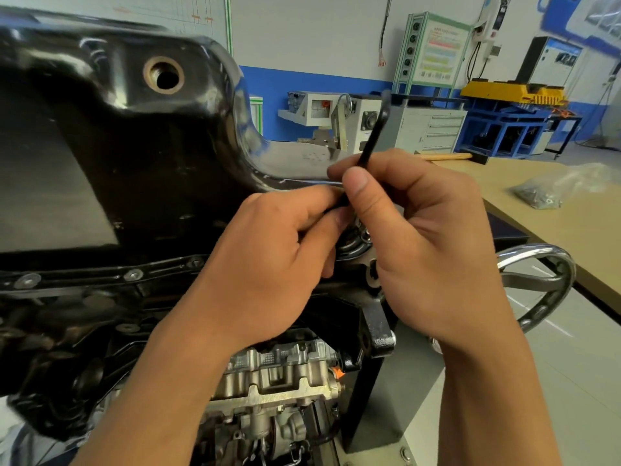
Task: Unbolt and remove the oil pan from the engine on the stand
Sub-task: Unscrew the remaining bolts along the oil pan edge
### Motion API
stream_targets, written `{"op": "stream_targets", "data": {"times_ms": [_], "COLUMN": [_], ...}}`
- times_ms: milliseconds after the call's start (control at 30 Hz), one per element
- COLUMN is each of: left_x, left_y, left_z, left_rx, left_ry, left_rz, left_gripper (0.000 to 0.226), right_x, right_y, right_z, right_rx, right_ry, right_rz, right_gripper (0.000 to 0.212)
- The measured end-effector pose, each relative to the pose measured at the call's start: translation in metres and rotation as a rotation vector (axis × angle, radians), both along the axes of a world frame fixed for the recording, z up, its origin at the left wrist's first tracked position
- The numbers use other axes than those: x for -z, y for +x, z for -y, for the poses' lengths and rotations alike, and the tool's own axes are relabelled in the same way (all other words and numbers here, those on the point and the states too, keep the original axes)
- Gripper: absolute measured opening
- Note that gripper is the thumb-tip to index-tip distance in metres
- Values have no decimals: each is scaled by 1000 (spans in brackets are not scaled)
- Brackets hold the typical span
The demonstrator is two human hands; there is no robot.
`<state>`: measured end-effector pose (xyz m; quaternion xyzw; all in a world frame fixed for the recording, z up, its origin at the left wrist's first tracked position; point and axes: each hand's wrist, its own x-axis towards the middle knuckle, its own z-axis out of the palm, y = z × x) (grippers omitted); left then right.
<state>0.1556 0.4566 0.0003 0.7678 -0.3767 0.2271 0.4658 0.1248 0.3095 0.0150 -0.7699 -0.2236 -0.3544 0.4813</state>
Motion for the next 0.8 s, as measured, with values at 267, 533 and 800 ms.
{"op": "stream_targets", "data": {"times_ms": [267,533,800], "left_x": [7,2,9], "left_y": [4,1,1], "left_z": [12,2,-5], "left_rx": [-124,13,-167], "left_ry": [-179,-18,104], "left_rz": [36,18,-81], "left_gripper": [18,21,15], "right_x": [-3,-3,0], "right_y": [-4,-4,-3], "right_z": [-5,4,7], "right_rx": [21,9,19], "right_ry": [191,-12,-20], "right_rz": [76,41,-1], "right_gripper": [8,11,18]}}
